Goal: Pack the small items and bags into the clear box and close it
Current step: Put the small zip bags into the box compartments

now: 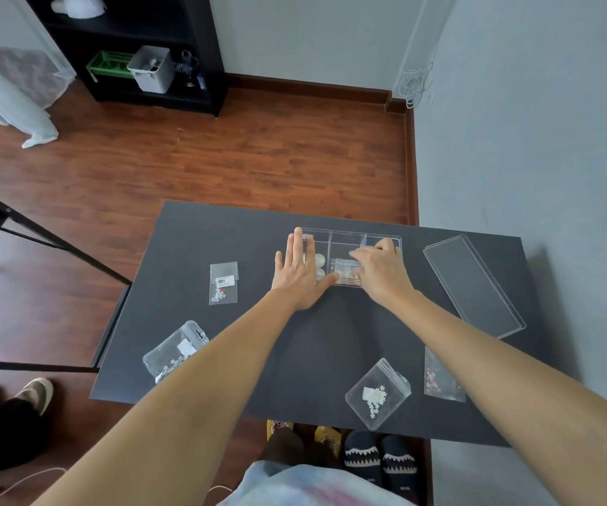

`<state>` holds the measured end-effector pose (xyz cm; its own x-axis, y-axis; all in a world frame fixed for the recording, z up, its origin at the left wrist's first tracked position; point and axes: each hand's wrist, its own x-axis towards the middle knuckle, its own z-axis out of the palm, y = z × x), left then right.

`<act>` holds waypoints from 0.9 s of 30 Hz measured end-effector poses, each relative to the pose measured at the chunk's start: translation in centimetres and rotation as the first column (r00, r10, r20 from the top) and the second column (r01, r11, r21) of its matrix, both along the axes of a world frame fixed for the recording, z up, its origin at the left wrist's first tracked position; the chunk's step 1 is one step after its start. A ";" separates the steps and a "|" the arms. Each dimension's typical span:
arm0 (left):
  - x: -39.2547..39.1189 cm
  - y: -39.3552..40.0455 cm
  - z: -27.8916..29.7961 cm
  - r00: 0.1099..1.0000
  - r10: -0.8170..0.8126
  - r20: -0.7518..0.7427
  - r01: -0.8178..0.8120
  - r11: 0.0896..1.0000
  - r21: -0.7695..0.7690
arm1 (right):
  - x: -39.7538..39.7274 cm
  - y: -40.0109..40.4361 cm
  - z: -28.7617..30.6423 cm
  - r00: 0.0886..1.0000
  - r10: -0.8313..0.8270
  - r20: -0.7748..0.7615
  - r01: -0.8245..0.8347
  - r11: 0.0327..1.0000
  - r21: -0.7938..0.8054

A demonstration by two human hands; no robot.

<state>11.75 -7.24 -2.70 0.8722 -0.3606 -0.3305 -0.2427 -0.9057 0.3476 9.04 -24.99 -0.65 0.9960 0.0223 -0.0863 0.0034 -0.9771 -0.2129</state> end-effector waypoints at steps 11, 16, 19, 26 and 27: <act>0.0 7.6 0.4 0.924 0.333 0.188 -0.313 0.941 -0.127 | -5.6 -4.9 2.5 0.995 -0.091 0.039 0.086 0.989 0.117; -1.1 13.7 -0.8 0.902 0.425 0.070 -0.431 0.892 0.133 | -10.4 -7.8 2.3 0.974 -0.203 -0.103 0.216 0.965 0.145; -1.4 14.7 -0.8 0.914 0.406 0.009 -0.403 0.903 0.149 | -13.4 -9.3 1.8 0.939 -0.209 -0.273 0.240 0.967 0.086; -0.8 13.9 0.0 0.857 0.508 -0.093 -0.508 0.861 0.026 | -17.2 -10.7 0.5 0.891 -0.118 -0.439 0.071 0.990 -0.123; -0.8 13.8 0.0 0.843 0.527 -0.108 -0.529 0.848 0.015 | -17.4 -10.7 0.3 0.897 -0.122 -0.426 0.068 0.988 -0.140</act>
<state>10.93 6.53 -2.71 0.8929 0.1393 -0.4281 0.3092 -0.8810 0.3582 -8.32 -35.73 -0.32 0.8567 -0.1081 -0.5043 -0.1569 -0.9861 -0.0551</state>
